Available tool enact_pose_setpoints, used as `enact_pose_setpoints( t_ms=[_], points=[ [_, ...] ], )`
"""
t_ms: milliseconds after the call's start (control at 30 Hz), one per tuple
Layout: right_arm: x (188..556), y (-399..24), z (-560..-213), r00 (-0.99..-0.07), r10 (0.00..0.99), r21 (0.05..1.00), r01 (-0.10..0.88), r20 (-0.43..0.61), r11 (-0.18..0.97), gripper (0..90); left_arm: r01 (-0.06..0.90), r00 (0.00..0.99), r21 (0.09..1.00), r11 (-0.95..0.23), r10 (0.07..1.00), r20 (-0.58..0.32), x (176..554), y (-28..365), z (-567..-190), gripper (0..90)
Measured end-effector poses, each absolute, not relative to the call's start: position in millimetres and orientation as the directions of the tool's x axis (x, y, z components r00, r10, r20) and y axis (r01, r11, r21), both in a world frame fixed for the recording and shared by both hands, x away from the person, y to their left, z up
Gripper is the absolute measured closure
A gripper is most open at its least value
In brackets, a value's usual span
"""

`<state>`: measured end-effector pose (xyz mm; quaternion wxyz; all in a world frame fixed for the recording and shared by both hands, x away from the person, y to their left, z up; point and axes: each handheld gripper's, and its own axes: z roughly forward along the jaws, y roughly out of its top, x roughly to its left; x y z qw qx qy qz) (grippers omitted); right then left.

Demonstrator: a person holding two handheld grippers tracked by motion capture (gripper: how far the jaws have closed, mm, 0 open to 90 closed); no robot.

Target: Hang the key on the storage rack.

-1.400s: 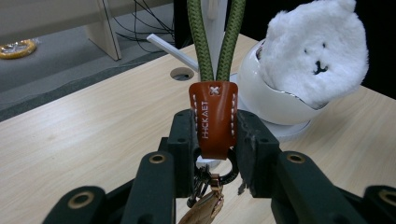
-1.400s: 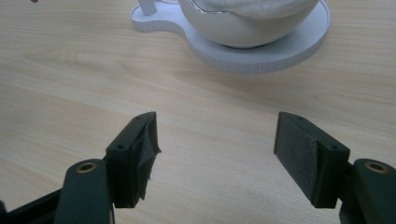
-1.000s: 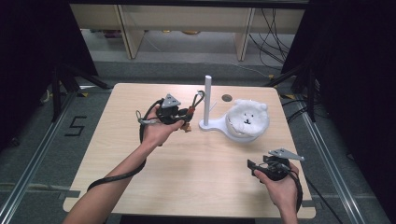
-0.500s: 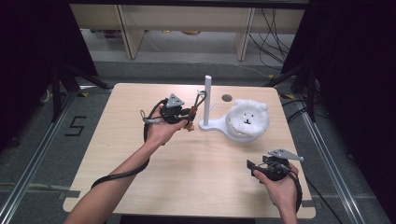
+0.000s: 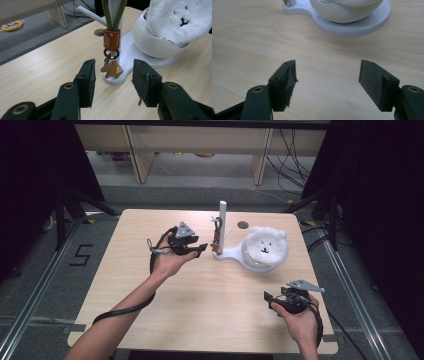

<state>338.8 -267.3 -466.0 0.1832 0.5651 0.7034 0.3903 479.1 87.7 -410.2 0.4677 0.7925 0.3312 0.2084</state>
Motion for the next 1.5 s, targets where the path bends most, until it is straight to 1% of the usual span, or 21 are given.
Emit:
enact_pose_setpoints(
  t_ms=[133, 233, 300, 333, 400, 467, 500, 533, 667, 733, 1000, 1067, 1100, 1133, 1200, 1233, 1267, 1400, 1433, 1500],
  points=[
    [338.5, -267.4, -465.5, -0.291, 0.938, 0.749, 0.661, 0.186, 0.056, 31.2, 0.326, 0.692, 0.871, -0.367, 0.721, 0.045, 472.4, 101.4, -406.6, 47.8],
    [337.9, -267.1, -464.5, -0.290, 0.937, 0.745, 0.665, 0.197, 0.050, 31.2, 0.328, 0.690, 0.869, -0.371, 0.722, 0.048, 468.2, 108.5, -406.3, 45.8],
    [338.1, -267.2, -464.7, -0.291, 0.937, 0.747, 0.663, 0.191, 0.053, 31.2, 0.325, 0.685, 0.863, -0.388, 0.726, 0.069, 461.3, 120.9, -407.1, 45.1],
    [338.5, -267.6, -464.9, -0.291, 0.941, 0.750, 0.659, 0.175, 0.064, 31.2, 0.333, 0.678, 0.869, -0.367, 0.734, 0.050, 458.5, 123.6, -408.8, 45.0],
    [338.5, -267.3, -464.8, -0.297, 0.938, 0.750, 0.658, 0.177, 0.067, 31.2, 0.335, 0.675, 0.863, -0.378, 0.735, 0.060, 452.9, 131.7, -410.0, 44.6],
    [337.7, -266.7, -463.7, -0.293, 0.940, 0.745, 0.664, 0.178, 0.066, 31.2, 0.339, 0.670, 0.870, -0.358, 0.741, 0.044, 447.6, 138.0, -412.5, 44.2],
    [339.0, -269.7, -463.6, -0.313, 0.941, 0.759, 0.642, 0.131, 0.108, 31.2, 0.340, 0.671, 0.862, -0.377, 0.739, 0.059, 444.8, 142.5, -412.5, 44.0],
    [339.9, -268.4, -465.0, -0.316, 0.937, 0.763, 0.640, 0.148, 0.096, 31.2, 0.340, 0.671, 0.862, -0.377, 0.739, 0.059, 444.8, 142.5, -412.5, 43.9],
    [340.1, -268.5, -465.1, -0.318, 0.937, 0.764, 0.638, 0.145, 0.098, 31.2, 0.355, 0.659, 0.864, -0.357, 0.751, 0.040, 435.0, 154.7, -416.1, 42.9],
    [340.8, -267.8, -466.1, -0.327, 0.930, 0.761, 0.642, 0.165, 0.090, 31.2, 0.363, 0.653, 0.858, -0.363, 0.756, 0.045, 429.1, 166.3, -418.1, 42.6],
    [341.0, -267.5, -466.2, -0.316, 0.937, 0.757, 0.646, 0.148, 0.098, 31.2, 0.375, 0.630, 0.861, -0.345, 0.776, 0.036, 412.9, 187.2, -427.3, 42.0],
    [341.1, -267.7, -466.5, -0.317, 0.937, 0.758, 0.645, 0.148, 0.099, 31.2, 0.382, 0.616, 0.863, -0.330, 0.788, 0.029, 403.9, 193.5, -433.8, 42.1],
    [338.7, -265.1, -464.8, -0.285, 0.943, 0.738, 0.672, 0.174, 0.067, 31.2, 0.382, 0.616, 0.863, -0.330, 0.788, 0.029, 403.9, 193.5, -433.8, 42.0],
    [340.7, -267.6, -465.8, -0.314, 0.938, 0.751, 0.653, 0.148, 0.101, 31.2, 0.386, 0.611, 0.867, -0.316, 0.792, 0.016, 398.0, 196.9, -439.8, 42.1],
    [341.0, -267.4, -466.6, -0.322, 0.933, 0.752, 0.651, 0.159, 0.097, 31.2, 0.392, 0.604, 0.865, -0.314, 0.797, 0.015, 392.4, 200.3, -446.0, 42.0],
    [339.7, -265.5, -466.3, -0.301, 0.939, 0.743, 0.664, 0.169, 0.079, 31.2, 0.395, 0.603, 0.864, -0.311, 0.798, 0.011, 390.2, 202.3, -449.1, 42.0],
    [340.8, -267.5, -466.7, -0.318, 0.938, 0.754, 0.648, 0.140, 0.107, 31.2, 0.401, 0.601, 0.862, -0.311, 0.799, 0.009, 388.2, 204.4, -451.9, 41.8],
    [340.9, -267.6, -466.8, -0.317, 0.938, 0.754, 0.649, 0.139, 0.107, 31.2, 0.406, 0.586, 0.864, -0.298, 0.810, 0.004, 381.2, 212.2, -461.4, 41.3],
    [339.5, -264.9, -466.5, -0.294, 0.939, 0.739, 0.670, 0.176, 0.071, 31.2, 0.408, 0.581, 0.865, -0.293, 0.814, 0.001, 379.6, 213.8, -463.5, 41.1],
    [339.7, -265.0, -466.8, -0.294, 0.939, 0.739, 0.670, 0.176, 0.071, 31.2, 0.404, 0.583, 0.868, -0.290, 0.813, 0.000, 377.3, 217.4, -467.6, 40.7]
  ],
)
